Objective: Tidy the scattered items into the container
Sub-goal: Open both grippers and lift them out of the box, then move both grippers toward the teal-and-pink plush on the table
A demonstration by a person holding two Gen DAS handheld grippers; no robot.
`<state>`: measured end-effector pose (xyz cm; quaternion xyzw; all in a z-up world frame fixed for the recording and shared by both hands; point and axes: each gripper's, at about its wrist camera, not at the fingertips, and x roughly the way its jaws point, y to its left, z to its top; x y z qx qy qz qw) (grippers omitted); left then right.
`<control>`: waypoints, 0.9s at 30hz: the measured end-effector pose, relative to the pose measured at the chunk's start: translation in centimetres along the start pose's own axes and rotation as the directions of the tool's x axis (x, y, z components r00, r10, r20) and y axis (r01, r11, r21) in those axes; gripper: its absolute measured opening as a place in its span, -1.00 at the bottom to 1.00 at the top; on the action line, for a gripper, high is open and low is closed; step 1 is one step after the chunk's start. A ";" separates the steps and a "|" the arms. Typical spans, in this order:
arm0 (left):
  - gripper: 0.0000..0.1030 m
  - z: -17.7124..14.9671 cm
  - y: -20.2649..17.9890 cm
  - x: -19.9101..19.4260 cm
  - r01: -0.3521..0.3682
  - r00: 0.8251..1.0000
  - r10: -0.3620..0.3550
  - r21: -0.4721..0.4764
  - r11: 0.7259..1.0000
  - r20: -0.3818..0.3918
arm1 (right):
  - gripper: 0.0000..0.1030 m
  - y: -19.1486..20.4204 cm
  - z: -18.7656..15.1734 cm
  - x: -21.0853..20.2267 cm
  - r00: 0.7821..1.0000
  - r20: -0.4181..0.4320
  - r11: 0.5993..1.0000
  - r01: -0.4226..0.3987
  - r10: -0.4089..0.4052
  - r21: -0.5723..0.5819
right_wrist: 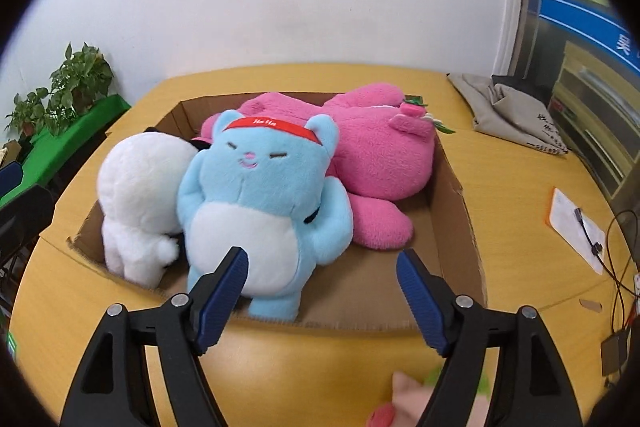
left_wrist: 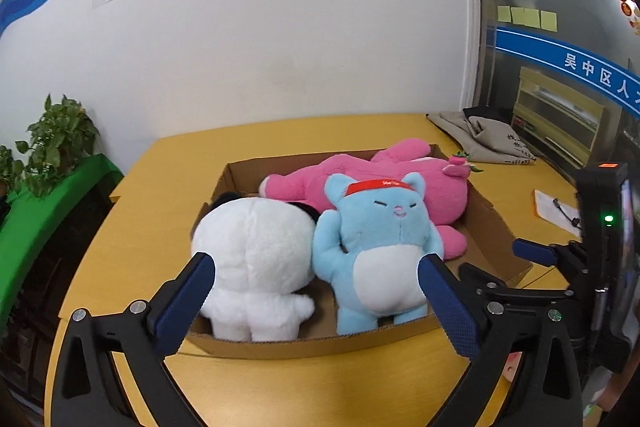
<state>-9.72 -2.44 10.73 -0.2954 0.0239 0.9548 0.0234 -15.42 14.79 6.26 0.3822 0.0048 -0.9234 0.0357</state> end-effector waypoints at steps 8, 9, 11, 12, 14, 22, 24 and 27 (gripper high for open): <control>0.99 -3.2 -0.4 -1.2 0.039 0.999 -0.039 -0.034 0.999 -0.013 | 0.50 1.6 -3.5 -2.2 0.998 0.030 0.996 0.049 -0.047 -0.074; 0.99 -3.4 -0.4 -1.2 0.037 0.999 -0.037 -0.040 0.999 -0.015 | 0.50 1.6 -3.7 -2.3 0.998 0.031 0.996 0.050 -0.048 -0.073; 0.99 -3.8 -0.2 -1.4 0.042 0.999 -0.042 -0.050 0.998 -0.017 | 0.50 1.6 -4.1 -2.6 0.999 0.031 0.997 0.044 -0.042 -0.063; 0.99 -3.9 -0.1 -1.5 0.047 0.999 -0.048 -0.052 0.998 -0.016 | 0.50 1.6 -4.3 -2.8 0.999 0.031 0.997 0.041 -0.040 -0.060; 0.99 -4.1 0.1 -1.7 0.056 0.998 -0.057 -0.059 0.997 -0.014 | 0.50 1.6 -4.6 -2.9 0.998 0.033 0.997 0.047 -0.046 -0.057; 1.00 -4.8 0.2 -1.8 0.085 0.996 -0.087 -0.064 0.994 -0.026 | 0.50 1.3 -4.8 -3.8 0.998 0.042 0.999 0.041 -0.039 -0.034; 0.99 -4.9 0.2 -1.7 0.095 0.995 -0.097 -0.069 0.993 -0.030 | 0.50 1.3 -4.8 -4.0 0.998 0.047 0.998 0.049 -0.047 -0.034; 0.99 -4.9 0.0 -1.6 0.102 0.994 -0.105 -0.070 0.992 -0.034 | 0.50 1.2 -4.9 -4.1 0.998 0.049 0.998 0.049 -0.048 -0.038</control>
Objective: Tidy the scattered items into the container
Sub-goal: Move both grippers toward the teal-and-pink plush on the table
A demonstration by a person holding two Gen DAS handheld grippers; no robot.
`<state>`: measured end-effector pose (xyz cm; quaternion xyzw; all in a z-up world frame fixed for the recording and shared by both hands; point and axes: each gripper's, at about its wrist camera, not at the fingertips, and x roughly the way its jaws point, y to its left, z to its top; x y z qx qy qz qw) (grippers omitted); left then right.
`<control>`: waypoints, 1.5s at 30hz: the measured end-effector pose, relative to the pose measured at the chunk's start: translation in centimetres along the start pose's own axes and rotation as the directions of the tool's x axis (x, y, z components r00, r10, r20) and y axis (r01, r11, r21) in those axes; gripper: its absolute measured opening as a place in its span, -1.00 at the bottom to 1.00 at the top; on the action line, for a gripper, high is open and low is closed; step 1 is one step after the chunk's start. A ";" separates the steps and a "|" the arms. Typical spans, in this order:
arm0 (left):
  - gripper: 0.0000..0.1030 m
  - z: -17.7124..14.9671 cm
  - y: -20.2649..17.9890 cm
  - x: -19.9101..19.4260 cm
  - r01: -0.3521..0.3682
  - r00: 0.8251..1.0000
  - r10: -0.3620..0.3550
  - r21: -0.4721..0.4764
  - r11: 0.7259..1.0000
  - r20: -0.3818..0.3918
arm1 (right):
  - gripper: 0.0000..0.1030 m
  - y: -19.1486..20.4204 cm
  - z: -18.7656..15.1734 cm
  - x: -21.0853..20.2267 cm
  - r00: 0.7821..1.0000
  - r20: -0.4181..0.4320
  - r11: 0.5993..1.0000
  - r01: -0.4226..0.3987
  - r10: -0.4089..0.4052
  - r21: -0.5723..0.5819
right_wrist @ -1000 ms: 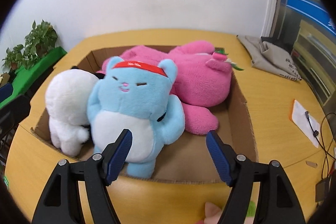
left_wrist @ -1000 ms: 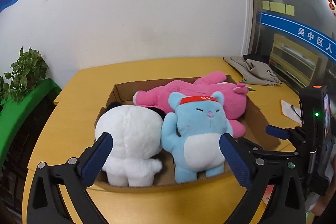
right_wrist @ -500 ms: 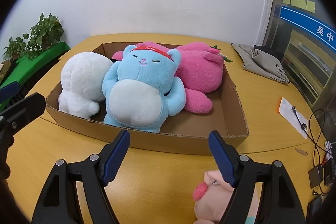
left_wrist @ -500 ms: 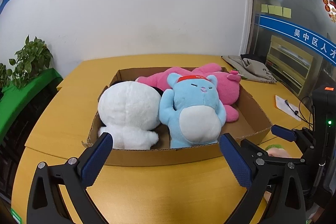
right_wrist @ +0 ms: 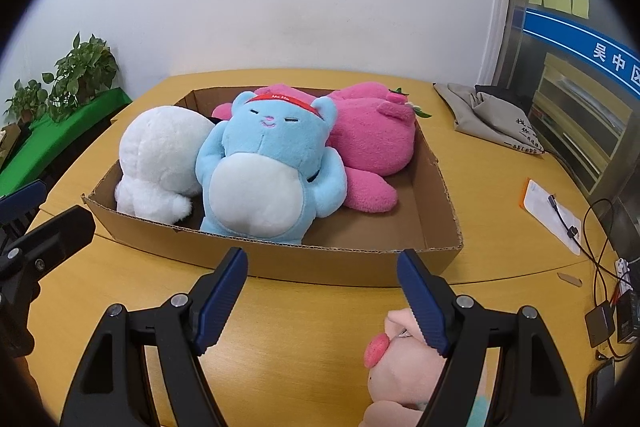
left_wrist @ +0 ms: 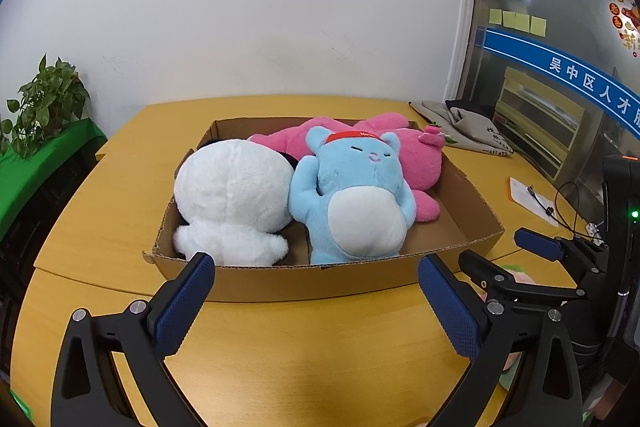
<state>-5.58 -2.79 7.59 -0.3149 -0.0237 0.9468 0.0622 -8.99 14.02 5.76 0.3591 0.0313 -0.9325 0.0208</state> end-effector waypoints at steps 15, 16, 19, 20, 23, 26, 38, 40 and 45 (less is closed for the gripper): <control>1.00 0.0 -1.2 0.6 0.079 0.996 -0.079 -0.008 0.997 -0.034 | 0.50 -2.7 -0.3 -2.6 0.996 0.056 0.996 -0.066 0.062 0.060; 1.00 0.0 -1.4 0.7 0.089 0.995 -0.089 -0.006 0.996 -0.038 | 0.50 -3.6 -0.4 -3.1 0.995 0.069 0.993 -0.081 0.075 0.084; 1.00 0.0 -2.3 1.2 0.127 0.990 -0.127 -0.002 0.992 -0.058 | 0.50 -7.7 -2.3 -4.8 0.991 0.100 0.982 -0.100 0.085 0.161; 1.00 0.0 -2.6 1.4 0.142 0.988 -0.142 -0.004 0.990 -0.066 | 0.53 -8.8 -3.0 -5.1 0.992 0.103 0.980 -0.092 0.074 0.178; 1.00 -0.1 -4.0 2.3 0.201 0.975 -0.202 -0.016 0.979 -0.094 | 0.56 -12.5 -6.3 -4.8 0.999 0.042 0.975 -0.040 0.032 0.217; 1.00 -0.3 -6.4 3.3 0.259 0.958 -0.258 -0.014 0.966 -0.125 | 0.56 -14.9 -10.0 -2.9 0.995 -0.082 0.968 -0.028 0.050 0.251; 1.00 -0.9 -14.9 7.9 0.377 0.895 -0.330 0.112 0.919 -0.300 | 0.56 -12.9 -14.2 -2.2 0.907 -0.046 0.863 -0.383 0.420 0.329; 1.00 -1.2 -15.6 8.7 0.392 0.884 -0.335 0.124 0.912 -0.325 | 0.59 -11.3 -14.6 -1.8 0.883 -0.067 0.853 -0.424 0.464 0.305; 1.00 -2.6 -15.2 10.5 0.327 0.894 -0.251 0.159 0.931 -0.371 | 0.66 -7.6 -14.9 -2.4 0.908 -0.075 0.904 -0.397 0.412 0.159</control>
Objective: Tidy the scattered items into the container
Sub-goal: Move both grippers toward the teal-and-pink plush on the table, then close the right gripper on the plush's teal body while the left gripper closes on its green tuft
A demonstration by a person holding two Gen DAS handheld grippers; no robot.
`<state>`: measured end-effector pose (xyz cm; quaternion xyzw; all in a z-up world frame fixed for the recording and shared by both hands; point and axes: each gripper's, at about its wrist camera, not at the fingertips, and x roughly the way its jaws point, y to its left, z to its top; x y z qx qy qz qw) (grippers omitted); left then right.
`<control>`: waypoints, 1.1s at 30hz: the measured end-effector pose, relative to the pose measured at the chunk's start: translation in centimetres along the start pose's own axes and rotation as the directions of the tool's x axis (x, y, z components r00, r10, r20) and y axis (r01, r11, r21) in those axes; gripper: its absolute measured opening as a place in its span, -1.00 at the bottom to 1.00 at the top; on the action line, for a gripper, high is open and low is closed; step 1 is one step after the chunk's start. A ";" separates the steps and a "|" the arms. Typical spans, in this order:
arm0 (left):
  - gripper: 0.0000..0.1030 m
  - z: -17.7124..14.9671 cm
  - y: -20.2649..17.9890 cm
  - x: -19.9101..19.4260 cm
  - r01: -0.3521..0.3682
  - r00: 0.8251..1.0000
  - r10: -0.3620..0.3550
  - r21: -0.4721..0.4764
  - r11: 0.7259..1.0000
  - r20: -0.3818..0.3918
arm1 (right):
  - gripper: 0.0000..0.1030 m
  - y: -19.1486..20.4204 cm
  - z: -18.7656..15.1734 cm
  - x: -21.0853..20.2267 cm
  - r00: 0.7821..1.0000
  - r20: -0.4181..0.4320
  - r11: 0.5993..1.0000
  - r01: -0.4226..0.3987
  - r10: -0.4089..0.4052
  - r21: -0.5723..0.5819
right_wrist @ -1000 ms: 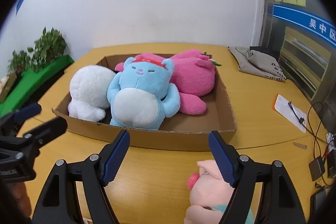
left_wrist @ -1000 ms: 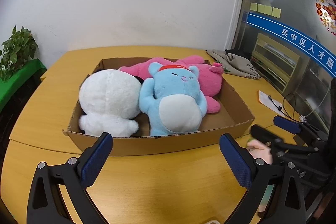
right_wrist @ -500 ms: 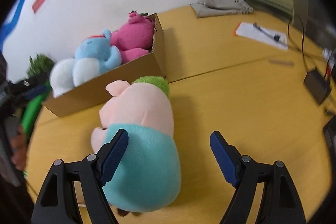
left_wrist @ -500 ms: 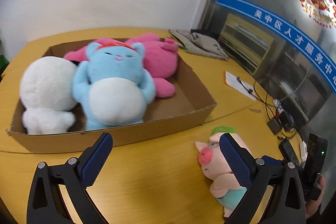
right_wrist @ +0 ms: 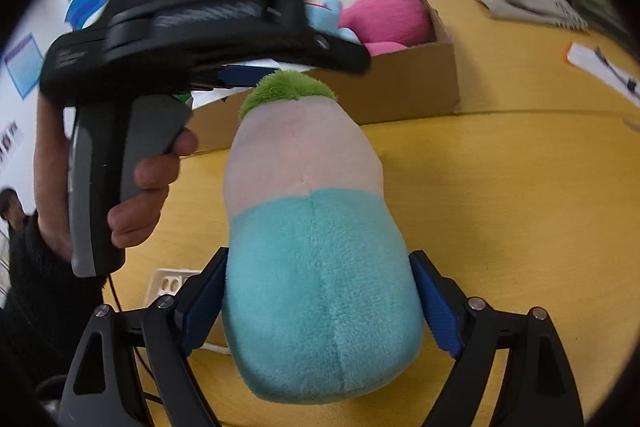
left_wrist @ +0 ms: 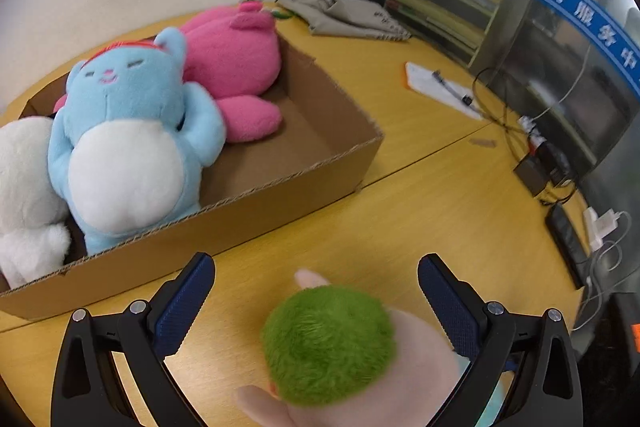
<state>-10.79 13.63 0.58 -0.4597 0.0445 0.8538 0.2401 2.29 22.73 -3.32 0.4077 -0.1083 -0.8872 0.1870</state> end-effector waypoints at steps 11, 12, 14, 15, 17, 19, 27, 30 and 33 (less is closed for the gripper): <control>0.17 -1.7 1.3 1.7 0.084 0.993 -0.086 -0.032 0.996 -0.084 | 0.69 1.5 -1.5 0.1 0.999 0.000 0.995 0.049 -0.050 -0.090; -0.14 -1.7 0.9 2.0 0.109 0.988 -0.111 -0.025 0.994 -0.105 | 0.69 1.7 -1.6 0.0 0.998 -0.004 0.993 0.055 -0.055 -0.109; -0.16 -1.9 0.1 2.3 0.094 0.988 -0.092 0.015 0.995 -0.121 | 0.70 1.7 -1.5 -0.2 0.998 -0.013 0.989 0.060 -0.063 -0.135; -0.18 -2.0 -0.3 2.4 0.081 0.989 -0.076 0.033 0.996 -0.127 | 0.71 1.6 -1.4 -0.4 0.997 -0.018 0.988 0.067 -0.070 -0.136; -0.18 -2.3 -0.5 2.8 0.069 0.988 -0.062 0.043 0.997 -0.142 | 0.73 1.3 -1.5 -1.1 0.997 -0.024 0.988 0.074 -0.077 -0.134; -0.16 -2.5 -0.3 2.8 0.082 0.986 -0.077 0.030 0.996 -0.145 | 0.78 1.3 -1.8 -1.6 0.995 -0.043 0.986 0.080 -0.088 -0.149; 0.73 -3.3 2.1 -1.0 0.119 0.989 -0.124 -0.074 0.990 -0.076 | 0.84 2.2 -3.3 0.6 0.987 -0.126 0.974 0.075 -0.103 -0.212; 0.79 -4.4 3.4 -1.5 0.115 0.988 -0.126 -0.119 0.986 -0.093 | 0.84 1.4 -3.2 0.7 0.990 -0.121 0.988 0.055 -0.073 -0.144; 0.79 -5.3 4.1 -0.7 0.139 0.981 -0.159 -0.171 0.975 -0.108 | 0.84 1.0 -3.3 0.9 0.992 -0.118 0.994 0.039 -0.051 -0.103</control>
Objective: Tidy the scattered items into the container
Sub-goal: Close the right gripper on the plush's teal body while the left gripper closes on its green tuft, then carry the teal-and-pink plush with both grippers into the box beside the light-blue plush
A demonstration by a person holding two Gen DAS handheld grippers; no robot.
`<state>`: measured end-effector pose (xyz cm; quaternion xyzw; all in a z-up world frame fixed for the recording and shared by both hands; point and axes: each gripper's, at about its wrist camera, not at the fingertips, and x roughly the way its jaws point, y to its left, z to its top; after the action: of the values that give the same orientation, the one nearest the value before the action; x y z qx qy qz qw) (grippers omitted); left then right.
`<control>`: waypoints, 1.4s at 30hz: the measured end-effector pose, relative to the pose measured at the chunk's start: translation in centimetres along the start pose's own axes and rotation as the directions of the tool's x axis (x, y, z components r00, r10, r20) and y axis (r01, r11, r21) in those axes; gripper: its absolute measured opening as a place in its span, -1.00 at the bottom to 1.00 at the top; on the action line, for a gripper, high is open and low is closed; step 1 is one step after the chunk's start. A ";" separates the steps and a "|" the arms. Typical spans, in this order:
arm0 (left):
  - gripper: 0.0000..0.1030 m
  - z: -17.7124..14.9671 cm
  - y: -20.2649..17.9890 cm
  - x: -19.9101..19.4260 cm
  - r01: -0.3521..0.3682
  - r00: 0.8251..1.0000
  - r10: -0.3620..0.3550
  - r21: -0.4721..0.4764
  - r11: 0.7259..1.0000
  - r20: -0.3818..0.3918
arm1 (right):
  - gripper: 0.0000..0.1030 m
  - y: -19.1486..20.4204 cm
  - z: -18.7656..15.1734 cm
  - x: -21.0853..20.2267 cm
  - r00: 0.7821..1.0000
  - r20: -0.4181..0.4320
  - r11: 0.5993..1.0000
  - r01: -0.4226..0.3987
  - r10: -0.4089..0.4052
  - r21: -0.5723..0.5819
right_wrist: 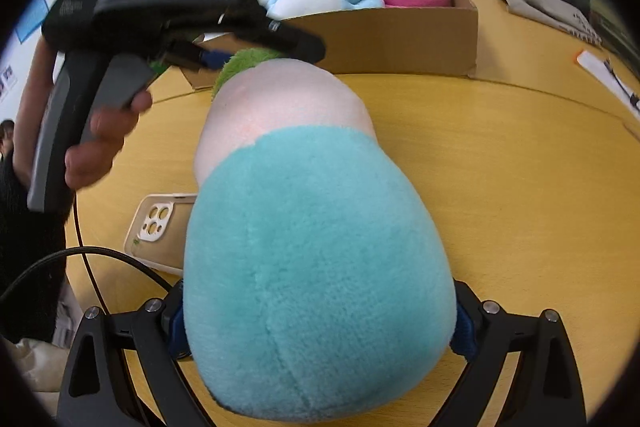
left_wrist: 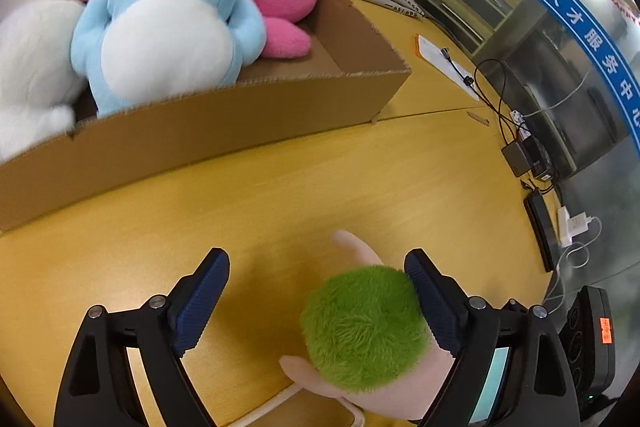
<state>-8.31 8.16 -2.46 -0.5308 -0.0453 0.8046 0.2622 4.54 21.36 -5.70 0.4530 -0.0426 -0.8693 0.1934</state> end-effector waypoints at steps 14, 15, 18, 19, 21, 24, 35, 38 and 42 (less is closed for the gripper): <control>-0.27 0.1 -2.1 0.0 0.099 0.995 -0.099 0.022 0.995 -0.017 | 0.67 0.4 0.2 -0.6 0.999 0.038 1.000 0.011 -0.011 0.016; -0.29 0.2 -2.2 -0.3 0.096 0.995 -0.095 0.026 0.995 -0.011 | 0.66 0.4 0.2 -0.7 0.999 0.041 1.000 0.008 -0.009 0.018; -0.32 1.0 -3.0 -1.4 0.090 0.995 -0.091 0.046 0.995 0.026 | 0.64 0.4 0.7 -0.9 0.998 0.062 1.000 0.002 -0.003 0.024; -0.32 1.5 -3.3 -2.0 0.089 0.995 -0.091 0.056 0.994 0.043 | 0.64 0.3 1.2 -1.2 0.997 0.082 1.000 -0.002 -0.001 0.028; -0.32 3.0 -4.1 -3.4 0.075 0.993 -0.082 0.089 0.993 0.084 | 0.64 0.3 2.0 -1.7 0.992 0.123 0.999 -0.005 0.001 0.033; -0.32 5.6 -5.4 -5.1 0.032 0.989 -0.052 0.143 0.989 0.138 | 0.64 0.1 4.5 -2.6 0.980 0.197 0.999 -0.001 -0.006 0.034; -0.32 18.8 -8.1 -9.5 -0.108 0.931 0.011 0.246 0.963 0.364 | 0.64 -2.2 17.3 -4.1 0.890 0.453 0.998 0.053 -0.058 0.023; -0.32 22.7 -6.8 -8.6 -0.121 0.916 0.013 0.246 0.962 0.401 | 0.64 -3.6 20.8 -3.0 0.870 0.490 0.998 0.050 -0.057 0.027; -0.32 26.3 -4.0 -4.9 -0.113 0.929 0.030 0.206 0.972 0.368 | 0.64 -5.9 23.8 0.9 0.866 0.497 0.998 0.036 -0.056 0.050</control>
<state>-28.46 14.67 14.34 -0.3418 0.0175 0.8976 0.2777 -16.82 24.00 6.07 0.2181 -0.0972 -0.9600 0.1465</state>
